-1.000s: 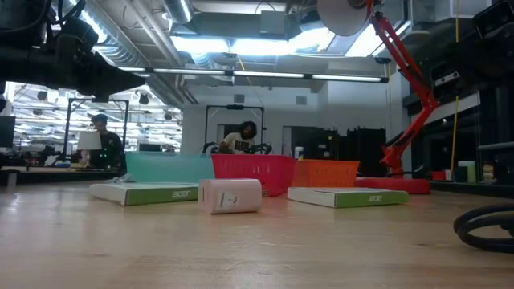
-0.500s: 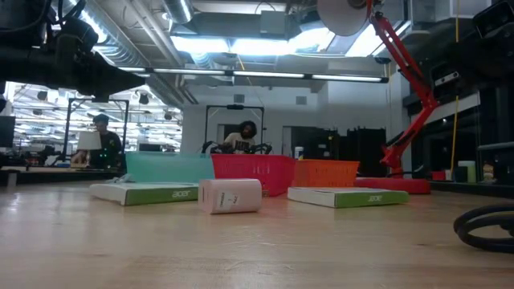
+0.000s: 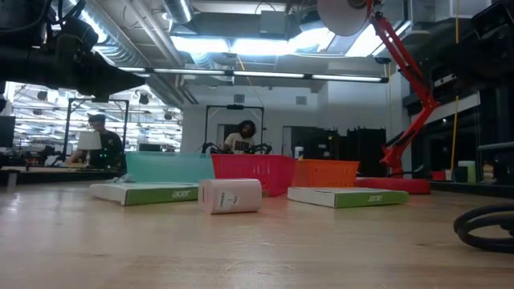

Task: Pick and place items into bin
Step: Put the blue charger cable into the blue bin

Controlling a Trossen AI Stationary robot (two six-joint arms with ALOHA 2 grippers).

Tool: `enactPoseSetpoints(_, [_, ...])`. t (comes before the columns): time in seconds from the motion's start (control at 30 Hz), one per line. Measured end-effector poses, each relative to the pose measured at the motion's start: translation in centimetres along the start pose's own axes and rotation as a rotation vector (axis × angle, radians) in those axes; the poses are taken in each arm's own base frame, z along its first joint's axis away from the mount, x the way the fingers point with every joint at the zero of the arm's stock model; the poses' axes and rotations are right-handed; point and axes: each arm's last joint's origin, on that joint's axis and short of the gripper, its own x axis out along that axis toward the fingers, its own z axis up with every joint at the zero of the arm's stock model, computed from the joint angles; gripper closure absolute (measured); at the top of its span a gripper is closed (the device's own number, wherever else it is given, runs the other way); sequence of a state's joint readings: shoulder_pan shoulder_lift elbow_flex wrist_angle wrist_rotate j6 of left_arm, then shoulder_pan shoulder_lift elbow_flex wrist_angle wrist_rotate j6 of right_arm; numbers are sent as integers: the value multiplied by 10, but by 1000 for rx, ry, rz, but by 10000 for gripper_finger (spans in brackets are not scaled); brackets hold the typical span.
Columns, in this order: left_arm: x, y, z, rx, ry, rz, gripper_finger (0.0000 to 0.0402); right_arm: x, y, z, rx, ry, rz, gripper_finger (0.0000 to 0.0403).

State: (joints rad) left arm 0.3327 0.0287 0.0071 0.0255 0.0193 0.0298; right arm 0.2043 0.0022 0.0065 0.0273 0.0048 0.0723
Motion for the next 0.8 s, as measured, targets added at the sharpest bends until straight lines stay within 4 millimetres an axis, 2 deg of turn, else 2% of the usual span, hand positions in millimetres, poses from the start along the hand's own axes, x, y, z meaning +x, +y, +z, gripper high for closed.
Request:
enactPoseSetpoints(0.3, [0,0,0,227,1,14,398,0,0,0,-3,0,-1,402])
enactPoseSetpoints(0.6, [0,0,-1,181,10,2,398,0,0,0,-73,-1,-2,402])
enactPoseSetpoints(0.8, [0,-1,-1,76,4,-41,398,0,0,0,-82,-1,-2,402])
